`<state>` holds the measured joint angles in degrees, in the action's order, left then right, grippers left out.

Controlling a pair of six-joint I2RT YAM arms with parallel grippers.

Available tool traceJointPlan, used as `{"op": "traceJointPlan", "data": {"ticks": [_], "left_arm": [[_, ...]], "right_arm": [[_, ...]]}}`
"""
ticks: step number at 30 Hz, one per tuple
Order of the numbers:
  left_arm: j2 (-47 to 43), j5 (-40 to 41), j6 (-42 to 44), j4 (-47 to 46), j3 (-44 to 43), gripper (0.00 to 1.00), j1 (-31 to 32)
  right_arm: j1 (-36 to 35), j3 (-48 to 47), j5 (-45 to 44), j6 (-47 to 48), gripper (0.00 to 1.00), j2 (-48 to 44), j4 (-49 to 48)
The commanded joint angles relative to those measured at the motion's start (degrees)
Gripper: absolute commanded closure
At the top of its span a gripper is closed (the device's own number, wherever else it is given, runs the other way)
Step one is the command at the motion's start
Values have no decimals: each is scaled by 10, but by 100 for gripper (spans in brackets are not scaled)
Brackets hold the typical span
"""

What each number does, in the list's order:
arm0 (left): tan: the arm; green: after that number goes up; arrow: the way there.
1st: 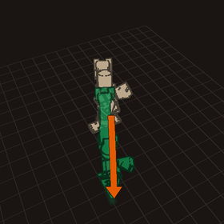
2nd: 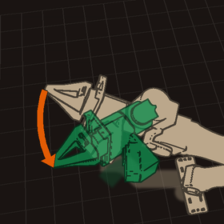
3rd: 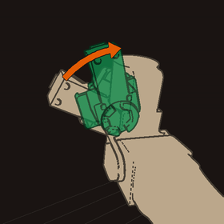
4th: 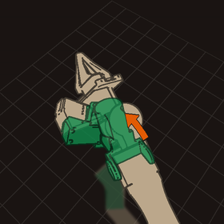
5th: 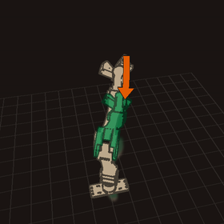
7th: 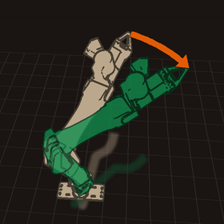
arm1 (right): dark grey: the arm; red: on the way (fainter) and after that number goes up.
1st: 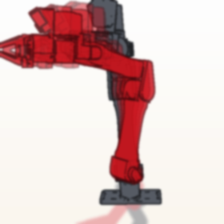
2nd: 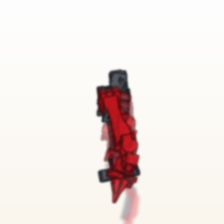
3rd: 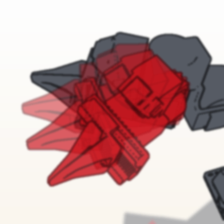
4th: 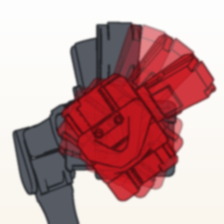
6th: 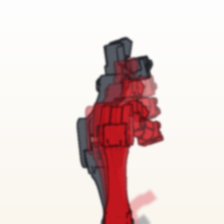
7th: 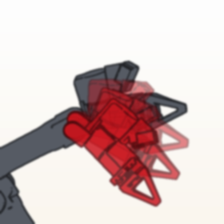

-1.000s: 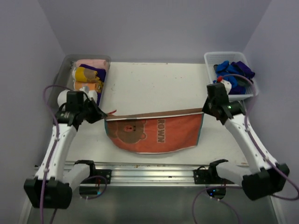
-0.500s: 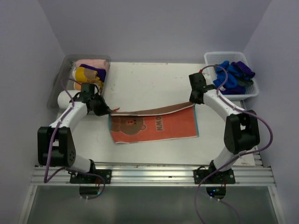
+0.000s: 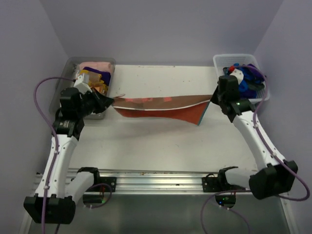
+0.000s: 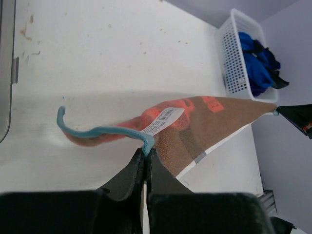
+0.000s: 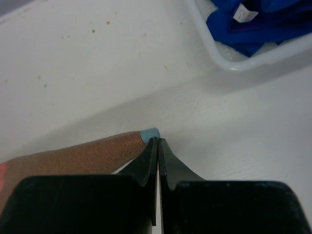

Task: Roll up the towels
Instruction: Flatten the towel

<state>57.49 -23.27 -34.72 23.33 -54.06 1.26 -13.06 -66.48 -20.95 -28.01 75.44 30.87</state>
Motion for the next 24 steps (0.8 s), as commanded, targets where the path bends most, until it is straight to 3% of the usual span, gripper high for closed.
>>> {"op": "traceJointPlan", "data": {"ticks": [1,6,14,19,22,24], "left_arm": [[-55,-24,26,27,-48,100,-3],[-119,-13,26,87,-103,100,-3],[-251,2,-10,207,-98,100,-3],[-302,-23,-48,286,-94,100,-3],[-302,-42,-75,310,-76,100,-3],[-276,-9,-83,349,-54,100,-3]], "right_arm": [[4,-36,6,3,100,-90,35],[4,-76,4,10,100,-188,94],[4,-101,-31,12,100,-330,267],[4,-127,-42,-2,100,-347,377],[4,-89,-42,-10,100,-331,372],[4,-37,-34,-16,100,-307,347]]}}
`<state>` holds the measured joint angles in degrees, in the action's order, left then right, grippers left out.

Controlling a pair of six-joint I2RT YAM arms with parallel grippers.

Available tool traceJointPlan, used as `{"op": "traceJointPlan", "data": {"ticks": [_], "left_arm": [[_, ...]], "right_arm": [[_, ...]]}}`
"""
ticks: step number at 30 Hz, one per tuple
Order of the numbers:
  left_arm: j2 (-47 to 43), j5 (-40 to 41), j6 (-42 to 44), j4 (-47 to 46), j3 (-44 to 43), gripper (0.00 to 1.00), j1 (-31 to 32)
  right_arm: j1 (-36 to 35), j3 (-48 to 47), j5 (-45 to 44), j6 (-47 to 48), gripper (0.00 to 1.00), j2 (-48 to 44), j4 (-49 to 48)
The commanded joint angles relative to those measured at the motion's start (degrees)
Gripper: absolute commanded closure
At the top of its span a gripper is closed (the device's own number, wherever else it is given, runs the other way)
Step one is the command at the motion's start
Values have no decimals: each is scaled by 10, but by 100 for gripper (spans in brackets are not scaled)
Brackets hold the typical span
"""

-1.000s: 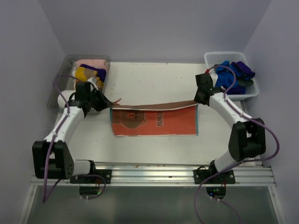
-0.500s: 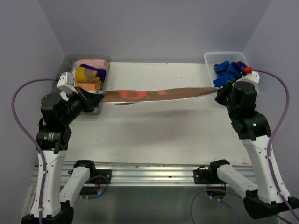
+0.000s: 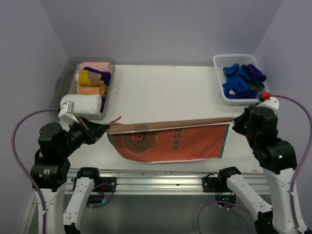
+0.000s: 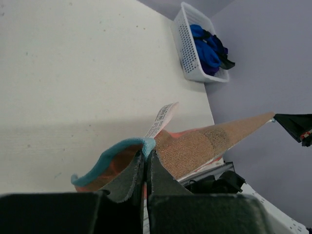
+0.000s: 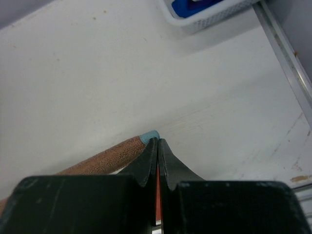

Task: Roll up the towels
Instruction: Flatten the towel, then fold the towel

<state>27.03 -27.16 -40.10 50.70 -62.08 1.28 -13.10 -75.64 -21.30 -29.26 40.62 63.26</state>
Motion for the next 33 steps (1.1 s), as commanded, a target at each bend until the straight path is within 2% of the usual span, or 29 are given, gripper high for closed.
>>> {"op": "traceJointPlan", "data": {"ticks": [1,3,5,7,8,9,10,13,16,21,26,33], "left_arm": [[62,44,-31,93,38,100,-3],[94,81,-38,71,95,100,-3],[140,95,-66,-37,142,100,-3],[185,98,-95,-123,198,100,-3],[248,99,-103,-195,213,100,-3],[284,100,-105,-227,212,100,-3],[359,113,-105,-246,203,100,-3],[465,145,-89,-287,167,100,-3],[521,160,-75,-307,143,100,-4],[574,153,-58,-332,112,100,-4],[615,152,-23,-335,92,100,-3],[521,111,31,-308,158,100,0]], "right_arm": [[4,73,-28,-5,100,51,-22],[4,120,-23,-7,100,101,-78],[4,141,-30,-5,100,156,-172],[4,143,-42,3,100,263,-248],[4,127,-46,6,100,299,-269],[4,115,-52,11,100,380,-300],[4,98,-52,11,100,413,-311],[4,29,-32,11,100,528,-331],[4,-12,-24,9,100,581,-339],[6,-39,-27,17,100,623,-341],[13,-25,-11,17,100,623,-343],[18,98,6,14,100,536,-351]]}}
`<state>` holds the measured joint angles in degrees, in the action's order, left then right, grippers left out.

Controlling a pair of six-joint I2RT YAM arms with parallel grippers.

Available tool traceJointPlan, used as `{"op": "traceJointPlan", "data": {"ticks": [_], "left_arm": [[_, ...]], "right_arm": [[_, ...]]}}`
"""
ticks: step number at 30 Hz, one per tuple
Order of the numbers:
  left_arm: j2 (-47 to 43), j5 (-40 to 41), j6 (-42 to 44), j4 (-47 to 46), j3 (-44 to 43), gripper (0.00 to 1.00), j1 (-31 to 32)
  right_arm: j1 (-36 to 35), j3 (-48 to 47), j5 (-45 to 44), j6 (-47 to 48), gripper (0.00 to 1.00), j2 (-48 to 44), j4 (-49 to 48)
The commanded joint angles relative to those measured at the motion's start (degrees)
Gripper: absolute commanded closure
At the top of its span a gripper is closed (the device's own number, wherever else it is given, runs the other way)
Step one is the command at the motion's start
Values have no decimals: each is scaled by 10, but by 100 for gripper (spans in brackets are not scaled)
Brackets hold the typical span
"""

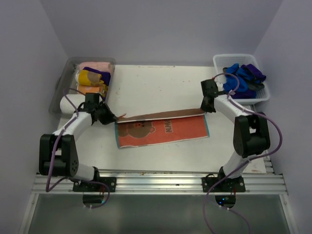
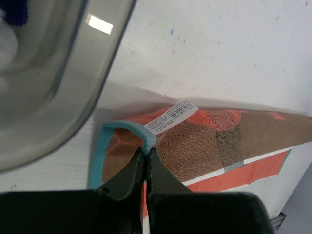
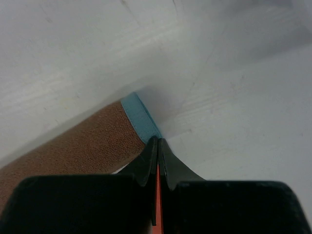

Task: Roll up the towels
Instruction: Fold the towel

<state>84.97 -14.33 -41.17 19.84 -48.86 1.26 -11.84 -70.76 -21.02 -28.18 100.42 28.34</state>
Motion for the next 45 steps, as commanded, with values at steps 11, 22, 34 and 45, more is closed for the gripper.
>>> {"op": "traceJointPlan", "data": {"ticks": [11,22,34,45], "left_arm": [[-194,-41,68,80,99,100,12],[-226,-20,59,69,177,100,40],[-229,5,46,72,196,100,46],[-214,15,38,73,195,100,47]], "right_arm": [[8,207,-3,-13,100,-213,22],[10,254,22,-27,100,-225,11],[10,283,38,-23,100,-240,6],[10,292,44,-25,100,-242,7]]}}
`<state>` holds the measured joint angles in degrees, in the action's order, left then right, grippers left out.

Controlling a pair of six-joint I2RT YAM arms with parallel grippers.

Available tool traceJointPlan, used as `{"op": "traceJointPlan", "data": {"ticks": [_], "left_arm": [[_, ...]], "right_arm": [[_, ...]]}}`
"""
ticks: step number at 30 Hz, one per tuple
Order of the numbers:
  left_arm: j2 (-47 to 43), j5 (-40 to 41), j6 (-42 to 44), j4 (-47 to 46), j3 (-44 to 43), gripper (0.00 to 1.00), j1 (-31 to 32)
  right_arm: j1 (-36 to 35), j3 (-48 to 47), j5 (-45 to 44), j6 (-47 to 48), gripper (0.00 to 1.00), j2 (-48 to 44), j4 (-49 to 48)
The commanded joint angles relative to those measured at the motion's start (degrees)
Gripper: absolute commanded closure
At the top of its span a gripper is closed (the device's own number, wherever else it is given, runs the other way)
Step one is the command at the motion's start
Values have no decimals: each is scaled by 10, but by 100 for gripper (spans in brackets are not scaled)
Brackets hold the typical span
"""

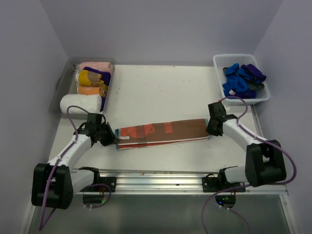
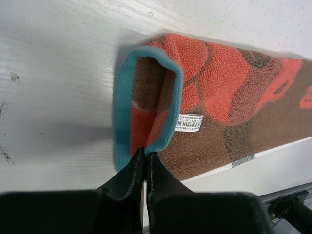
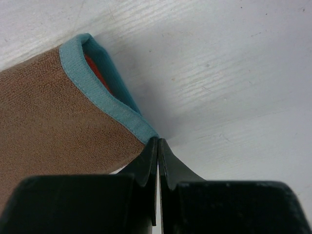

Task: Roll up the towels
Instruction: Fold the towel

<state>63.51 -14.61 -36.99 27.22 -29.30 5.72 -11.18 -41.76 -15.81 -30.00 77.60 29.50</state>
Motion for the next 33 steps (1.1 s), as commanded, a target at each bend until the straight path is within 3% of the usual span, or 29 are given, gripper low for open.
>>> {"op": "traceJointPlan", "data": {"ticks": [1,7,9,10,11,12,13,14,17,19,22,23,25,26,27,30,33], "left_arm": [[0,18,-3,-1,-1,100,3],[-3,19,-4,2,2,100,3],[-2,17,-7,5,-1,89,3],[-3,16,-8,8,-3,78,3],[-7,15,-11,12,-7,54,3],[-14,16,-12,21,-11,45,3],[-21,20,-13,27,-25,38,3],[-39,24,-15,34,-35,33,3],[-66,53,-15,57,-80,32,3],[-73,62,-13,61,-109,35,3],[-46,59,-17,35,-129,51,31],[-22,57,-24,26,-134,61,44],[5,38,-27,-10,-143,71,82],[32,31,-30,-25,-142,82,90],[46,29,-30,-51,-138,87,92],[103,28,-16,-76,-139,99,91],[148,56,-10,-89,-138,100,91]], "right_arm": [[4,3,-8,-6,100,-14,-4],[5,3,-4,-8,100,-12,-4],[4,0,1,-8,100,-14,-1],[4,-2,3,-7,95,-17,1],[4,-3,5,-4,81,-21,7],[4,-7,6,-2,72,-28,13],[4,-17,5,-1,63,-42,18],[4,-22,2,4,45,-52,32],[4,-48,-7,9,34,-80,49],[4,-67,-7,13,33,-84,49],[4,-85,11,10,38,-62,28],[4,-93,18,10,51,-53,22],[4,-106,42,10,65,-19,4],[3,-111,46,8,78,-5,-7],[4,-118,53,8,81,22,-12],[4,-150,77,15,85,65,-22],[4,-173,74,20,85,112,-28]]}}
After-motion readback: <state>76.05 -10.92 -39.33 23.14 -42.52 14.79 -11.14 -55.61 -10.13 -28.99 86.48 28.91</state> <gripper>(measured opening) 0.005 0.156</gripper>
